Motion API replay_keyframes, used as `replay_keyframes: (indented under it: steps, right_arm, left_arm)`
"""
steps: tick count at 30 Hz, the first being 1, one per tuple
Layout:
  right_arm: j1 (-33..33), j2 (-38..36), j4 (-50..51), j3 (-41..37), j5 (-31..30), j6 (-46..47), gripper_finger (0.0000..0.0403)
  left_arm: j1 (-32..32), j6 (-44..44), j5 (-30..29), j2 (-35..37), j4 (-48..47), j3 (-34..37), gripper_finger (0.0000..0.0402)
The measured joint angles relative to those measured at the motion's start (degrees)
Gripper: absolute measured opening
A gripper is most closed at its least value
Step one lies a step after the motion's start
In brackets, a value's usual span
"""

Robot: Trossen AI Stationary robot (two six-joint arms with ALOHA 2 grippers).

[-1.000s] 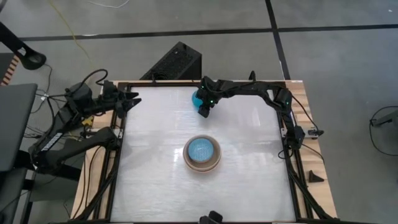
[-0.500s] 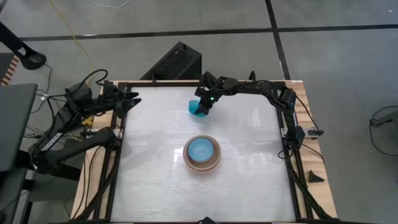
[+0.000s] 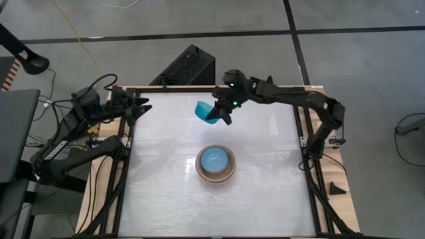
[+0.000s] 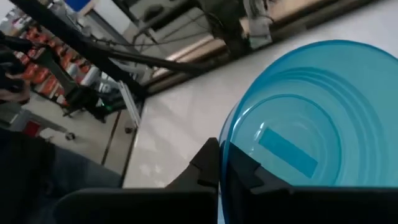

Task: Nest bowls inside each other
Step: Stack the blue transparent bowl on top of the blue patterned bowl, then return to Home Position

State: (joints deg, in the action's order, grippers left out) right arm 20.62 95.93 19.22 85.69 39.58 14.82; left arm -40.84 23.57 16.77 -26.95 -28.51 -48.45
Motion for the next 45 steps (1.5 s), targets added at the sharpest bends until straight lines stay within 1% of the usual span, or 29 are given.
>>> replay_keyframes:
  steps: [4, 8, 13, 15, 18, 21, 25, 29, 33, 35, 37, 41, 45]
  right_arm:
    - [-5.1, -4.1, 0.2, 0.0, -3.9, 2.2, 0.0030]
    - [-11.5, -5.8, 1.5, 0.0, -9.1, 2.9, 0.0027]
    - [-19.6, -4.9, 5.8, 0.0, -18.1, 2.8, 0.0031]
    - [-22.0, -3.7, 9.3, 0.0, -21.7, 2.3, 0.0031]
    - [-24.4, -1.2, 12.8, 0.0, -25.2, 2.0, 0.0029]
    - [-25.6, 1.9, 13.7, 0.0, -26.4, 1.8, 0.0030]
    - [-26.4, 6.3, 13.5, 0.0, -26.5, 1.8, 0.0033]
    - [-28.1, 10.2, 15.4, 0.1, -26.2, 1.7, 0.0030]
    - [-29.9, 12.9, 17.8, 0.5, -28.2, 3.2, 0.0037]
    - [-30.5, 14.2, 18.1, 0.5, -28.4, 4.8, 0.0052]
    - [-31.0, 14.6, 16.9, 0.4, -27.9, 6.6, 0.0077]
    - [-31.2, 14.3, 14.3, 0.0, -28.1, 10.9, 0.0153]
    - [-31.0, 11.1, 13.9, -0.1, -29.1, 14.5, 0.0232]
  left_arm:
    - [0.0, -0.5, 0.6, -1.3, 0.0, 0.0, 0.0238]
    - [0.0, -0.5, 1.2, -2.5, 0.2, 0.0, 0.0238]
    - [0.0, -0.5, 2.6, -3.7, 3.0, 0.0, 0.0238]
    - [0.0, -0.5, 2.5, -3.8, 3.8, 0.0, 0.0238]
    - [0.0, -0.5, 2.5, -3.8, 4.8, 0.0, 0.0238]
    - [0.0, -0.4, 2.5, -3.8, 5.4, 0.0, 0.0238]
    - [0.0, -0.2, 2.8, -3.8, 5.3, 0.0, 0.0238]
    - [0.0, 0.5, 4.0, -3.8, 5.3, 0.0, 0.0238]
    - [0.0, 0.7, 4.1, -3.8, 5.3, 0.0, 0.0238]
    - [0.0, 0.7, 4.1, -3.8, 5.3, 0.0, 0.0238]
    - [0.0, 0.5, 4.1, -3.8, 5.3, 0.0, 0.0238]
    - [0.0, 0.0, 4.5, -3.8, 5.3, 0.0, 0.0238]
    - [0.0, -0.5, 5.2, -3.8, 5.3, 0.0, 0.0238]
